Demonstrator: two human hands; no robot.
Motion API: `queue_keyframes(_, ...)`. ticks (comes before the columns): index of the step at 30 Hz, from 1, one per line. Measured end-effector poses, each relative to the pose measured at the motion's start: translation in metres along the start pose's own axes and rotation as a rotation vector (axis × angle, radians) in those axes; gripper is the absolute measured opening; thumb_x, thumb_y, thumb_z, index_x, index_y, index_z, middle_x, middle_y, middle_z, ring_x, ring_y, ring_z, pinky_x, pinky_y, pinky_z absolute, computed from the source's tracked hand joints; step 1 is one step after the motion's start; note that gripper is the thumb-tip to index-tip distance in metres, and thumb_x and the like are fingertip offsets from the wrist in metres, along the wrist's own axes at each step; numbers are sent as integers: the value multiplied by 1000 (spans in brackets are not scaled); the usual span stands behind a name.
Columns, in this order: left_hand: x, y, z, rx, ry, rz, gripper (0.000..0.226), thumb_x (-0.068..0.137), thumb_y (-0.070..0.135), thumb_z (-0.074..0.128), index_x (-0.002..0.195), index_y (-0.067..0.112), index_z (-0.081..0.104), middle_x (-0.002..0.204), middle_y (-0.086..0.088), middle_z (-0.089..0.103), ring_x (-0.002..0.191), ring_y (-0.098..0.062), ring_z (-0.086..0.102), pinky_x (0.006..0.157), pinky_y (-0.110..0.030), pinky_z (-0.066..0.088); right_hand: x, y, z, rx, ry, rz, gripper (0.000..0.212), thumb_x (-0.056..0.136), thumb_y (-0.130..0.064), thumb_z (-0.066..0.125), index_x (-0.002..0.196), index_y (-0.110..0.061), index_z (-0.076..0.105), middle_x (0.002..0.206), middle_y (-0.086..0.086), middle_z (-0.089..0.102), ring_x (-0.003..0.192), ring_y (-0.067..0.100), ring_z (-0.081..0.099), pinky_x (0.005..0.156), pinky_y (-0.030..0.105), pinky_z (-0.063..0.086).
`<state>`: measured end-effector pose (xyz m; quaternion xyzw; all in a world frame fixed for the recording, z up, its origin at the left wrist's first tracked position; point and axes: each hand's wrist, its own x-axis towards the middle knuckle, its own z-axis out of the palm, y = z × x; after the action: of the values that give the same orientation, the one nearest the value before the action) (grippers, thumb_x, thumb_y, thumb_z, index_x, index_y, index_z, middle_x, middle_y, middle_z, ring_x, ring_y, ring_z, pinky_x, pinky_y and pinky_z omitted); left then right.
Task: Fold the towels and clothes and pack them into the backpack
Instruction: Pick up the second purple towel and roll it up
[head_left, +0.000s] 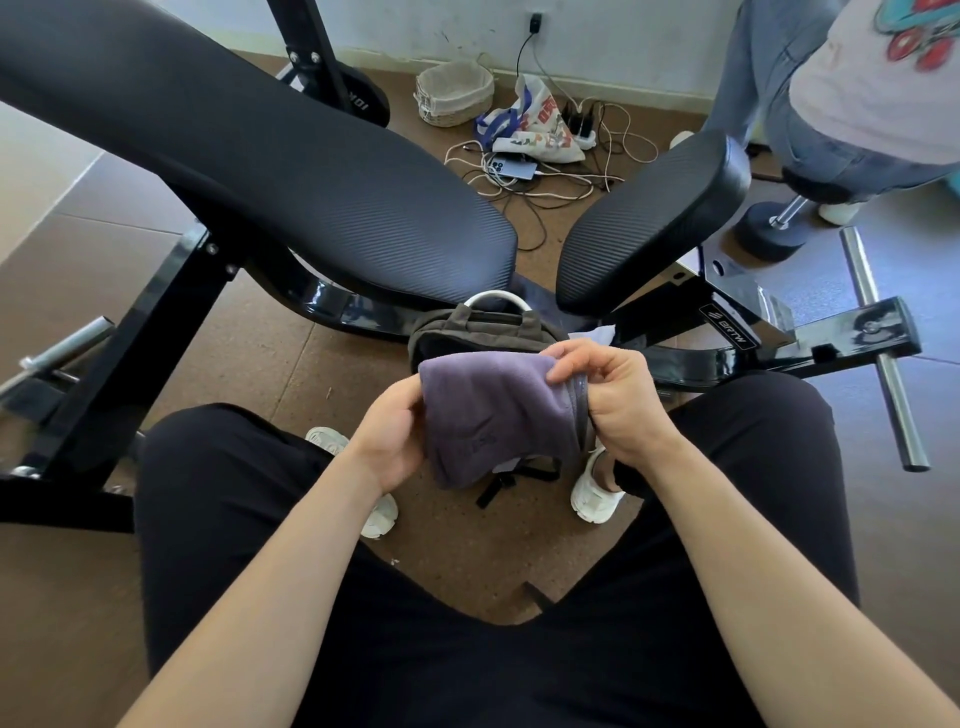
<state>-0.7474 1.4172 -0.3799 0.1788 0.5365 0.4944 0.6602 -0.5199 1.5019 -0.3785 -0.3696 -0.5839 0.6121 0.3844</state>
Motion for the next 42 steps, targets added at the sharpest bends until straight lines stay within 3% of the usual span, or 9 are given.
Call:
queue_keyframes(3,2,4,-8,83,-79,185,33,103,13,40,121,13,68,110,-7,76,105,-20,70,83,-30,59,-1,-7,-3,19,-37,45,57,86,17,69,127,-23,64,123,10,72,112,25,71,91,40,60)
queue_keyframes(9,1,7,-14,170,-192,239,39,99,16,42,113,25,77,122,-11,73,122,-27,65,103,-41,53,0,-11,-11,-109,-74,-2,44,82,24,63,95,-15,81,98,10,78,97,29,74,81,41,59)
queue_keyframes(13,7,4,-13,408,-68,365,38,100,-7,45,107,14,77,120,-5,76,123,-20,66,114,-46,46,1,-12,-18,-152,-42,-53,62,76,32,58,65,-26,78,96,6,78,95,25,73,80,34,57)
queue_keyframes(22,15,-6,-8,367,8,252,35,111,22,39,127,10,68,118,-6,75,109,-18,68,97,-38,49,1,-11,-9,-20,72,24,58,83,26,55,71,-25,79,90,1,76,91,21,73,75,33,57)
queue_keyframes(27,8,-10,5,93,-142,41,71,99,69,31,131,16,66,111,-7,71,101,-24,64,91,-41,47,4,-15,2,110,206,127,44,97,10,53,74,-22,73,79,-7,71,72,8,67,63,25,56)
queue_keyframes(30,5,-16,8,139,-200,69,47,90,35,66,128,7,65,117,-10,73,111,-26,68,94,-38,55,6,-12,5,111,243,179,33,99,6,54,81,-17,69,75,-12,70,67,3,65,62,22,56)
queue_keyframes(34,1,-15,12,87,-167,76,32,83,8,71,114,3,71,105,-15,76,101,-27,72,82,-35,61,4,-19,9,169,137,317,21,104,-11,52,95,-16,70,75,-7,72,72,7,67,67,25,57)
queue_keyframes(37,-4,-6,13,-67,-166,33,29,85,15,63,112,7,72,102,-12,77,93,-24,75,74,-34,61,-1,-29,8,317,-27,547,48,102,-44,43,84,-15,77,83,3,73,79,20,69,76,33,54)
queue_keyframes(42,-6,1,9,-98,-157,-83,34,88,32,61,108,9,78,112,-14,77,102,-26,75,94,-41,54,-3,-28,4,352,-182,567,79,82,-74,49,117,-7,71,118,12,74,110,30,70,94,41,56)
